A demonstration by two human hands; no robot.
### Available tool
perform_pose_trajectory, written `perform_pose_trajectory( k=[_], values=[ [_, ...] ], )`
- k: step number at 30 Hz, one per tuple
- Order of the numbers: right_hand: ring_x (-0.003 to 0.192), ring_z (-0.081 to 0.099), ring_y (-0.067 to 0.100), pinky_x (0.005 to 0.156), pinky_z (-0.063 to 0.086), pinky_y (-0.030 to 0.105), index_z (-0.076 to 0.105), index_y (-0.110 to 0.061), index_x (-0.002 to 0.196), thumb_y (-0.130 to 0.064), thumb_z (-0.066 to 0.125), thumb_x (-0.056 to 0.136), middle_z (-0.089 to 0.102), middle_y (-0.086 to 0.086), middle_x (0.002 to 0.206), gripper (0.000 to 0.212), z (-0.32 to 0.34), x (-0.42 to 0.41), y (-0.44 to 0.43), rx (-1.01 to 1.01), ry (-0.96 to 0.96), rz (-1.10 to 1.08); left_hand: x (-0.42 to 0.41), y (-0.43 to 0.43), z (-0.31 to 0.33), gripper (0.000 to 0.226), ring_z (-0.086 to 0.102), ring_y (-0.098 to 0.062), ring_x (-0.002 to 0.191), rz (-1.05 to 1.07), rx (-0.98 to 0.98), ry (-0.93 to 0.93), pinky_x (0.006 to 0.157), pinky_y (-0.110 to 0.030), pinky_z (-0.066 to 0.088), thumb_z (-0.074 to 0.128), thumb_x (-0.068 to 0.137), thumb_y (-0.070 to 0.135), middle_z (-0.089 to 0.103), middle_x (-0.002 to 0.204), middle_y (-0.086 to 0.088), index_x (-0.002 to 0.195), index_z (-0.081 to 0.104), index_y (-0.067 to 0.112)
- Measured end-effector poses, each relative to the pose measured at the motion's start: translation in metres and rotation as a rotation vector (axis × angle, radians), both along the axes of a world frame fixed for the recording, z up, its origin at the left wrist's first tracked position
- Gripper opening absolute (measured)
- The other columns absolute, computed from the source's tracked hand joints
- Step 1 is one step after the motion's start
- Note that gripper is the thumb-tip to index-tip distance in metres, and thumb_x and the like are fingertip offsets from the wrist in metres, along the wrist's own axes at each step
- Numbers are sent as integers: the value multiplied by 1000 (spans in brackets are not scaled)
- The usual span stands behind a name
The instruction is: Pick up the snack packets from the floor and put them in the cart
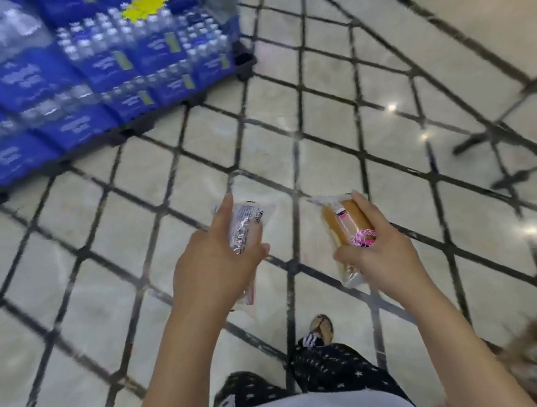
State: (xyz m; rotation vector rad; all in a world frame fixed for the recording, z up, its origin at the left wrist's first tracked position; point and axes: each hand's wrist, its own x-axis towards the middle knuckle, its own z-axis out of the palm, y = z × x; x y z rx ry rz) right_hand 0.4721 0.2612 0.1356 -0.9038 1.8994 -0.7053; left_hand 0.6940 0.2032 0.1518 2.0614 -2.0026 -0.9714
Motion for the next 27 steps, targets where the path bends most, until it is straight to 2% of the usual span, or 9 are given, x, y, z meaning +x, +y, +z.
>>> perform_pose_trajectory(
  k=[2,5,7,9,13,16,19,22,27],
  values=[
    [82,58,5,59,45,21,29,-63,138,-20,75,73,53,-24,103,91,-2,-51,7,1,16,-114,-56,-14,-6,88,55,-23,113,-102,16,9,76,-32,40,61,83,62,58,124,-1,150,4,56],
    [82,58,5,67,47,26,30,-64,137,-18,74,72,53,-25,104,91,-9,-110,25,25,11,-302,-132,-28,-15,90,58,-21,98,-282,47,-1,71,-33,45,61,81,66,58,105,0,149,4,57],
    [83,59,10,73,53,33,30,-65,136,-18,73,72,54,-22,104,90,-16,-139,38,61,-2,-397,-176,-37,-19,90,58,-21,95,-398,73,-16,70,-33,45,60,80,67,56,103,0,148,2,58],
    [84,60,13,76,55,37,28,-65,136,-19,74,72,54,-19,103,91,-23,-162,49,91,-16,-488,-217,-47,-23,89,58,-22,100,-504,98,-40,74,-34,46,59,81,68,56,109,-2,148,1,59],
    [86,60,11,78,54,36,29,-64,137,-19,75,72,55,-21,104,91,-32,-208,51,100,-34,-660,-295,-75,-33,91,54,-23,119,-685,119,-61,78,-30,40,61,81,66,55,133,-3,150,2,57],
    [91,58,8,85,53,39,31,-61,139,-20,76,72,55,-23,106,90,-38,-244,34,100,-27,-759,-352,-103,-42,91,54,-20,106,-778,142,-49,73,-31,40,61,80,68,55,116,-2,149,2,58],
    [98,57,13,88,52,41,29,-61,139,-19,75,72,54,-15,117,91,-42,-282,2,96,-27,-841,-407,-140,-45,91,49,-15,94,-873,161,-62,71,-31,39,61,80,69,52,107,1,148,1,59],
    [97,53,10,81,49,34,25,-61,139,-20,75,74,49,-15,120,92,-41,-320,-42,88,-53,-864,-455,-185,-42,92,49,-17,93,-931,153,-68,71,-30,39,62,80,67,51,107,0,148,0,59],
    [91,51,4,71,42,25,26,-59,140,-22,75,74,50,-17,112,90,-40,-373,-92,70,-55,-947,-541,-253,-35,91,55,-22,102,-1043,89,-94,69,-30,39,61,82,66,55,120,-6,150,0,56]
  ],
)
